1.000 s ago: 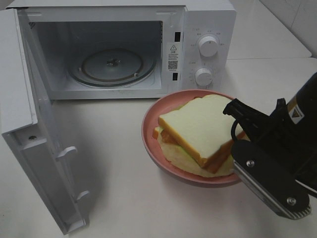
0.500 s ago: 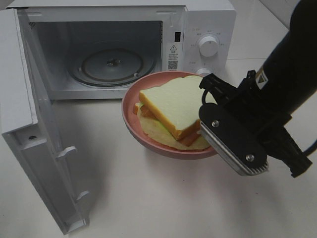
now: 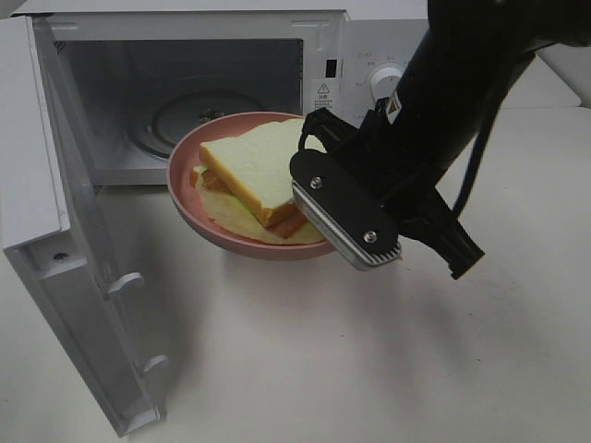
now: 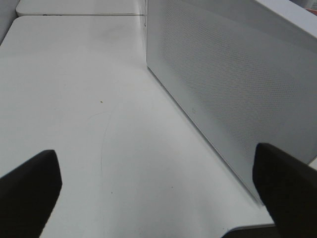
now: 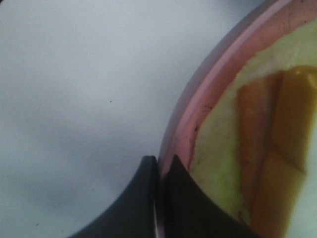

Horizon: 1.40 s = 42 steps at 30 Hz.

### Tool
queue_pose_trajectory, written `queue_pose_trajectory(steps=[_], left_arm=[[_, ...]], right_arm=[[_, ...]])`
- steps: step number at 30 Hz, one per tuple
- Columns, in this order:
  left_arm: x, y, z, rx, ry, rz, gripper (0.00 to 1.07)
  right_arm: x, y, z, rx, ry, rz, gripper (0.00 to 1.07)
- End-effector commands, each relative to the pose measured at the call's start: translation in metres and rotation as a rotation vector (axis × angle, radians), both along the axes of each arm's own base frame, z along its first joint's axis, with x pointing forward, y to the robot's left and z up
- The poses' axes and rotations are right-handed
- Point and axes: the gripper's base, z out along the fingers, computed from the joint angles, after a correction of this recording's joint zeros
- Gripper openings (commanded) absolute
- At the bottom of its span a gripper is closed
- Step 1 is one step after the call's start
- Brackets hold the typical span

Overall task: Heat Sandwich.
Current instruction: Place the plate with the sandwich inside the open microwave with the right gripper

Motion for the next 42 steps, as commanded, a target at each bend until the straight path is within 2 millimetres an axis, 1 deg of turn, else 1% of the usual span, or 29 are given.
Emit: queue_pose_trajectory(steps=[1, 3, 7, 11, 13, 15, 17, 19, 30, 32, 36, 42], left_arm=[[-0.002, 0.000, -0.001, -0.009, -0.012, -0.008, 0.98], [-0.002, 0.000, -0.001, -0.009, -0.012, -0.008, 0.98], [-0.002, 0.000, -0.001, -0.009, -0.012, -0.008, 0.98], [-0.002, 0.000, -0.001, -0.009, -0.012, -0.008, 0.98], [-0.002, 0.000, -0.001, -0.009, -0.012, -0.008, 0.98], [-0.002, 0.000, -0.001, -0.009, -0.012, -0.008, 0.98], [-0.002, 0.000, -0.001, -0.009, -0.012, -0.008, 0.98], [-0.002, 0.000, -0.001, -0.009, -0.012, -0.008, 0.98], [-0.002, 0.000, -0.001, -0.009, -0.012, -0.008, 0.98], [-0.002, 0.000, -0.001, -0.009, -0.012, -0.008, 0.98], [-0.002, 0.000, -0.001, -0.009, -0.012, -0.008, 0.98], [-0.002, 0.000, -0.001, -0.009, -0.012, -0.008, 0.98]], right_arm=[[0.009, 0.010, 0.003, 0.019, -0.013, 0.017, 0.00], [0.017, 0.016, 0.002, 0.019, -0.013, 0.018, 0.00], [0.025, 0.022, 0.001, 0.014, -0.011, 0.031, 0.00], [0.030, 0.027, -0.001, 0.013, -0.016, 0.044, 0.00], [0.034, 0.034, -0.003, 0.011, -0.016, 0.055, 0.00], [0.035, 0.036, -0.003, 0.012, -0.020, 0.062, 0.00], [0.041, 0.041, -0.003, 0.019, -0.034, 0.076, 0.00], [0.042, 0.042, -0.004, 0.020, -0.035, 0.077, 0.00], [0.069, 0.064, -0.013, 0.026, -0.044, 0.079, 0.00], [0.071, 0.066, -0.013, 0.026, -0.043, 0.079, 0.00], [0.084, 0.075, -0.018, 0.026, -0.044, 0.074, 0.00], [0.096, 0.084, -0.023, 0.024, -0.041, 0.057, 0.00]])
